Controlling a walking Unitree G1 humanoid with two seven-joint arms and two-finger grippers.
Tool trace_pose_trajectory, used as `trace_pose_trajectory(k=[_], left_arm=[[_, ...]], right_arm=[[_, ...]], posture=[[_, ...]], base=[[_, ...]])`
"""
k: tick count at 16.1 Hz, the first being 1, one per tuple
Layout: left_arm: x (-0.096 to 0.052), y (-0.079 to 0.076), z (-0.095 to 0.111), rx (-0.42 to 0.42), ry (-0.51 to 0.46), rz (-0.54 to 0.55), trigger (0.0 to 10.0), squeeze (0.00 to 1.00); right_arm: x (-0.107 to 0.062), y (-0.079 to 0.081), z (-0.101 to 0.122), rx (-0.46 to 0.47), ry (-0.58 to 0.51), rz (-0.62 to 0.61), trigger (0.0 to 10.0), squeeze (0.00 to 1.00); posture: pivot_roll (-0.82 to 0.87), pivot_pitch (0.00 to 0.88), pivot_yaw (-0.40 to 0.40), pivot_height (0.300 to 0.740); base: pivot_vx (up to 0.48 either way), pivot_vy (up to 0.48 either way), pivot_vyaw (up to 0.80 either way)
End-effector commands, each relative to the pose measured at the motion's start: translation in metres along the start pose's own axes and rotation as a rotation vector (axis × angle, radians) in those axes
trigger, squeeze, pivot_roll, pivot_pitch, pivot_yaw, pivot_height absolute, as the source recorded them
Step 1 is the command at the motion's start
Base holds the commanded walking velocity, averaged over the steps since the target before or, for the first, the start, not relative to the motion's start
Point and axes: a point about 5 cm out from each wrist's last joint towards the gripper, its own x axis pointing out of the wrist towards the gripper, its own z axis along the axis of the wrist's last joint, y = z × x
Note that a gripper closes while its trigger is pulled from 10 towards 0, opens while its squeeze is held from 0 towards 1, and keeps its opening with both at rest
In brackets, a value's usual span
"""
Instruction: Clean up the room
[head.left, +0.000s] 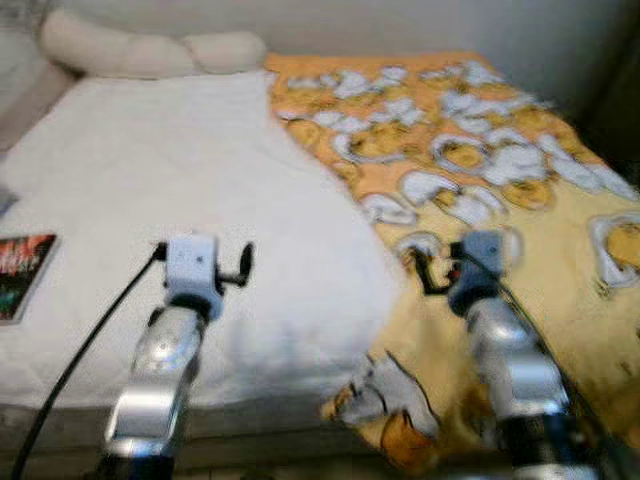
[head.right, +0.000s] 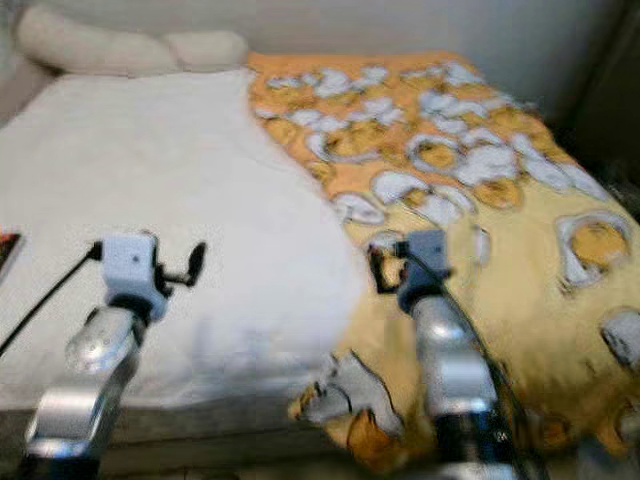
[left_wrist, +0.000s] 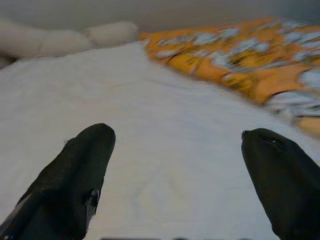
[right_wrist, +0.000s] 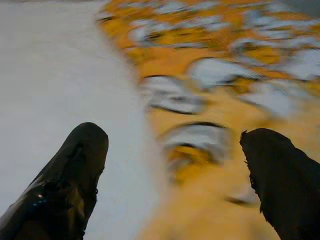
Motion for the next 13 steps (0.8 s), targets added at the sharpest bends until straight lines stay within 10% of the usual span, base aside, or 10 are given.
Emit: trace_pose_trajectory(k=[1, 3, 5, 13], left_arm=[[0.001, -0.003, 0.003, -0.002, -0.008, -0.014, 10.0, 0.75], [0.000, -0.006, 0.002, 0.012, -0.008, -0.039, 10.0, 0.73], [-0.002, -0.011, -0.003, 0.053, 0.027, -0.114, 10.0, 0.73], [-0.007, -0.020, -0.006, 0.216, 0.061, -0.386, 10.0, 0.73]], right_arm=[[-0.001, -0.006, 0.000, -0.013, 0.006, -0.011, 10.0, 0.00], [0.001, -0.006, -0.006, -0.059, 0.052, 0.008, 10.0, 0.00], [0.004, -0.010, -0.010, -0.083, 0.106, 0.008, 10.0, 1.00], [0.040, -0.026, -0.020, -0.166, 0.298, -0.070, 10.0, 0.91]], posture=[[0.07, 0.000, -0.009, 0.740], [0.07, 0.000, -0.009, 0.740], [0.08, 0.000, -0.013, 0.740], [0.11, 0.000, -0.002, 0.740]], base=[[0.337, 0.000, 0.00], [0.142, 0.000, 0.00], [0.000, 0.000, 0.00], [0.000, 0.000, 0.00]])
